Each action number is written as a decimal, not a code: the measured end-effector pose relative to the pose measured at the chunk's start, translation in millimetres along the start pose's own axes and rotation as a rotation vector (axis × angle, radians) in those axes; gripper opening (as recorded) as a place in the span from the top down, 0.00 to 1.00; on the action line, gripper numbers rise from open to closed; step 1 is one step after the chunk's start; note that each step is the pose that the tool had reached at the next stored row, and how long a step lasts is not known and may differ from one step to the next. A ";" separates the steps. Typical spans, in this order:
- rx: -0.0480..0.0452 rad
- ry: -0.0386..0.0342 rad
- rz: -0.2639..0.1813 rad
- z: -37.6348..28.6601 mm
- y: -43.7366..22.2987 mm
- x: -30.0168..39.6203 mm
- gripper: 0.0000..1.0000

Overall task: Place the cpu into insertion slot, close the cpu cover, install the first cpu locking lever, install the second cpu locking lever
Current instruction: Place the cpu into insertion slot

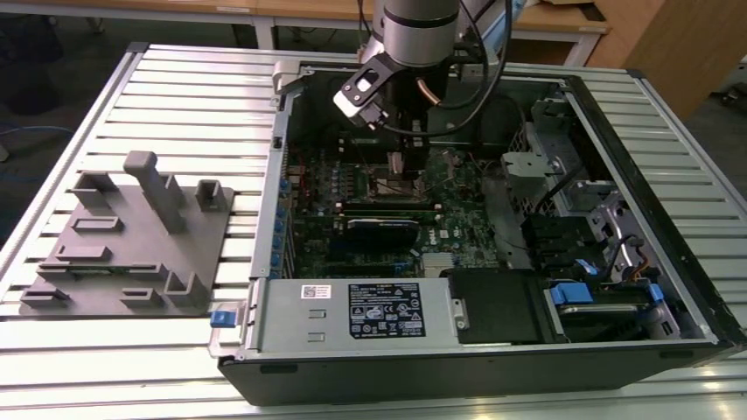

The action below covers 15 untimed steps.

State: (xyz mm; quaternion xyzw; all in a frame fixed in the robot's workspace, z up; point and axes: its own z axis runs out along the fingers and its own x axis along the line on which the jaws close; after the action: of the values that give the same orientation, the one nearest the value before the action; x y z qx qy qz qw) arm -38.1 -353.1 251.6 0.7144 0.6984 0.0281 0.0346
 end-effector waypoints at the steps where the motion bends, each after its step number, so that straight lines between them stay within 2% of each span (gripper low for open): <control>1: 0.0000 0.0000 0.001 0.0 0.0 0.0 0.46; 4: -0.0001 0.0000 0.001 0.1 0.0 0.0 0.46; 5: 0.0031 0.0002 0.001 0.2 0.0 0.1 0.46; 8: 0.0341 0.0045 0.001 0.4 0.0 0.0 0.46; 12: 0.0390 0.0047 0.001 0.4 0.0 0.0 0.46; 14: 0.0391 0.0162 0.000 0.7 0.1 0.0 0.46; 15: 0.0393 0.0191 -0.005 0.7 0.0 0.0 0.46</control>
State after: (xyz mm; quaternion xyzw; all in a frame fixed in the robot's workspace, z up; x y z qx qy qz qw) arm -38.1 -353.0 251.0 0.7129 0.7008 0.0211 0.0140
